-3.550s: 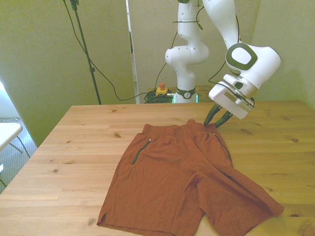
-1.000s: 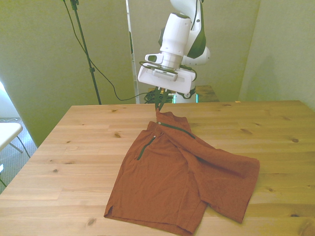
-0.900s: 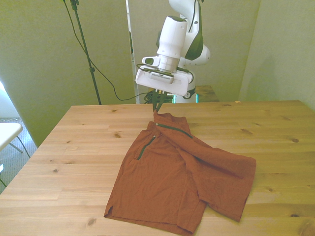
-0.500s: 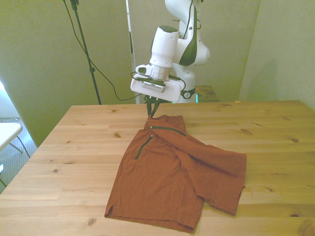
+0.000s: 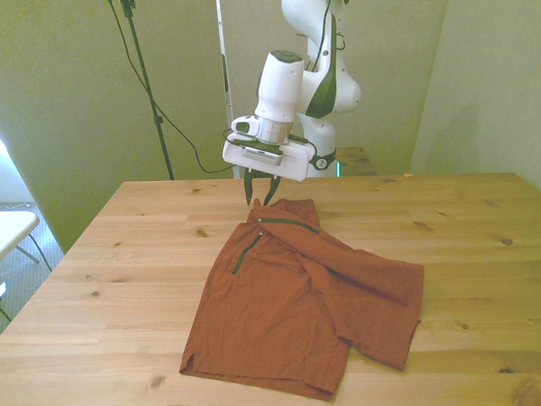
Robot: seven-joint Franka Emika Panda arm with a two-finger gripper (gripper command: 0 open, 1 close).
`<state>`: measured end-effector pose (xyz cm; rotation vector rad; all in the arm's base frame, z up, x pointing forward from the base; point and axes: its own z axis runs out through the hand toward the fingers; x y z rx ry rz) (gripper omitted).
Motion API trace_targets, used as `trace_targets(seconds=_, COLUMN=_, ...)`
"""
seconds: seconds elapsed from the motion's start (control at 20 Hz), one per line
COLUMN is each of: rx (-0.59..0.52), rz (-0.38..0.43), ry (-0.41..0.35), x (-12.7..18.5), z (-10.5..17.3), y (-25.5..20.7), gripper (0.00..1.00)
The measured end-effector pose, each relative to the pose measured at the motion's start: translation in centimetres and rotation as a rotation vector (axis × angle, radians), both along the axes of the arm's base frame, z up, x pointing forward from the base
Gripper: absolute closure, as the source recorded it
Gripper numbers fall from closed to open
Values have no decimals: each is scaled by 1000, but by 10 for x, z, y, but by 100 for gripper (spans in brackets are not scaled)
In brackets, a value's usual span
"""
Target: Fold the shorts
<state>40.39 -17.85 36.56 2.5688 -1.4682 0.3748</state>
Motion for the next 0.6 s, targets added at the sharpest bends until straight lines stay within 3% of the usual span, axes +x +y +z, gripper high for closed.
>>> trace_targets(seconds=0.4, rx=-28, rz=27, ry=-40, x=-13, z=43, y=10, gripper=0)
trace_targets(seconds=0.6, rx=-12, rz=67, ry=-67, x=-7, z=67, y=39, gripper=0)
